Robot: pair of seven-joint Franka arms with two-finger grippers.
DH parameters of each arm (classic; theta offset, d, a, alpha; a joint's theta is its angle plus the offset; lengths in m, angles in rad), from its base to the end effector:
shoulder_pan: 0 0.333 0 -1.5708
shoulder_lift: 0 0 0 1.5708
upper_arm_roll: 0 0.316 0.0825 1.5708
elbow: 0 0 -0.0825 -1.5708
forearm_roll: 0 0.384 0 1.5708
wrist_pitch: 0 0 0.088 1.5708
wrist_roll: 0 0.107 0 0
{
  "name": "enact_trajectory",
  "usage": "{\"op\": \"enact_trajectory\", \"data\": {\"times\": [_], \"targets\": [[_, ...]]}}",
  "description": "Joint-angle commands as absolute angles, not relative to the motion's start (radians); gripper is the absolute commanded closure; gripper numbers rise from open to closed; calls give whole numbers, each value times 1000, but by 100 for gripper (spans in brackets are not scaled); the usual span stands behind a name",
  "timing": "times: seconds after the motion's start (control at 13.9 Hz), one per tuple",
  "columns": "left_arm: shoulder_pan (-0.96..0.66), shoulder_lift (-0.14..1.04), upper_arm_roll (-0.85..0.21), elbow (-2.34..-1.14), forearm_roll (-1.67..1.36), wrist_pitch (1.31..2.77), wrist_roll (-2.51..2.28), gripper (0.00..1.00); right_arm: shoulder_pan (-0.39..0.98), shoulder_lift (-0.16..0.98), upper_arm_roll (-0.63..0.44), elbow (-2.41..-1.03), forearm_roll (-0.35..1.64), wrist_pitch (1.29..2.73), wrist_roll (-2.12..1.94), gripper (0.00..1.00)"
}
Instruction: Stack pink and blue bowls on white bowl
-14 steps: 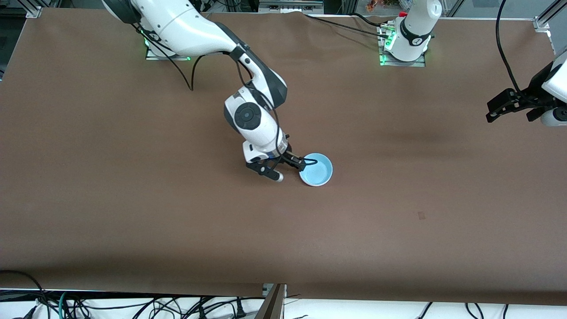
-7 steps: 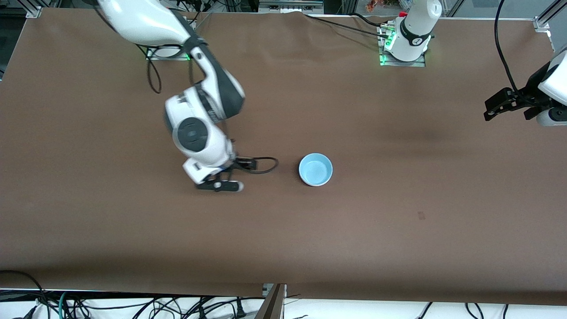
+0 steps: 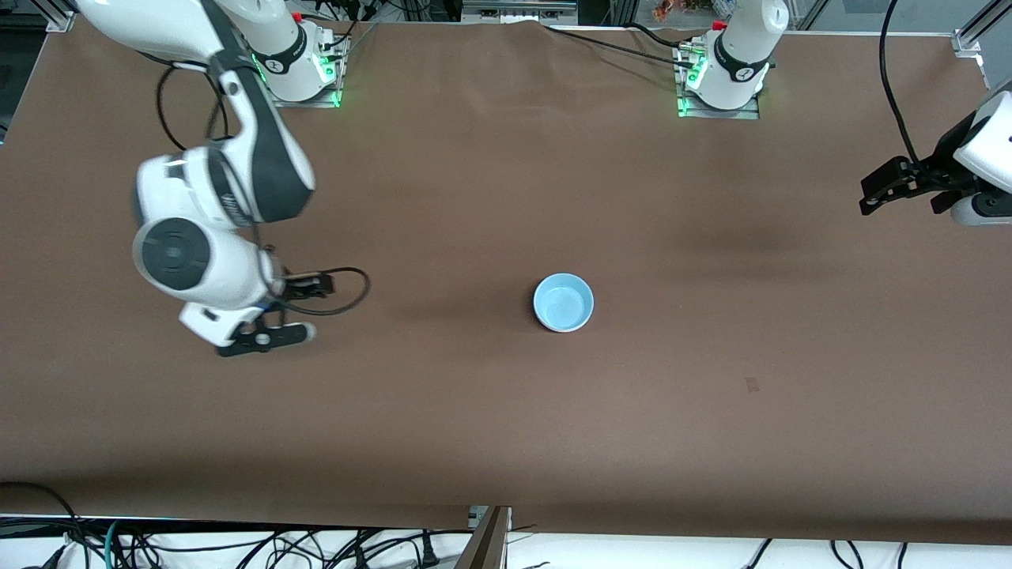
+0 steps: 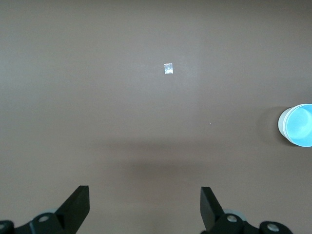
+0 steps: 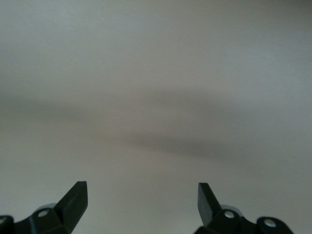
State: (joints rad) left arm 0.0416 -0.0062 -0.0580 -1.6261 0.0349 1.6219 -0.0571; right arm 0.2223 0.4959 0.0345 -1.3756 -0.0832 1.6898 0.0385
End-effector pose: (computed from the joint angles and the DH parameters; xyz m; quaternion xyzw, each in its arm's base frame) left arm 0.5563 -0.0056 0.6063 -0.9997 -0.0195 -0.0016 0.0176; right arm 0.6621 0.1613 0.4159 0.9886 0.1157 -0.0848 0.0453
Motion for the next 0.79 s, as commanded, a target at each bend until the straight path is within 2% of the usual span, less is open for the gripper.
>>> {"op": "enact_trajectory", "data": {"times": [0.0,0.29,0.58,0.72], "targets": [[29,-63,-61,-1679,57,1660,-43,0,190,436,-4,-1419,-103,1661,-79,0],[35,-60,-61,-1689,54,1664,-41,0,146,339,-34,-1420,-95,1605,-110,0],[35,-26,-67,-1655,54,1663,-43,0,103,220,-28,-1541,-95,1614,-101,0],[31,11,-67,-1609,55,1660,-43,0,91,181,-28,-1560,-91,1606,-113,0]]}}
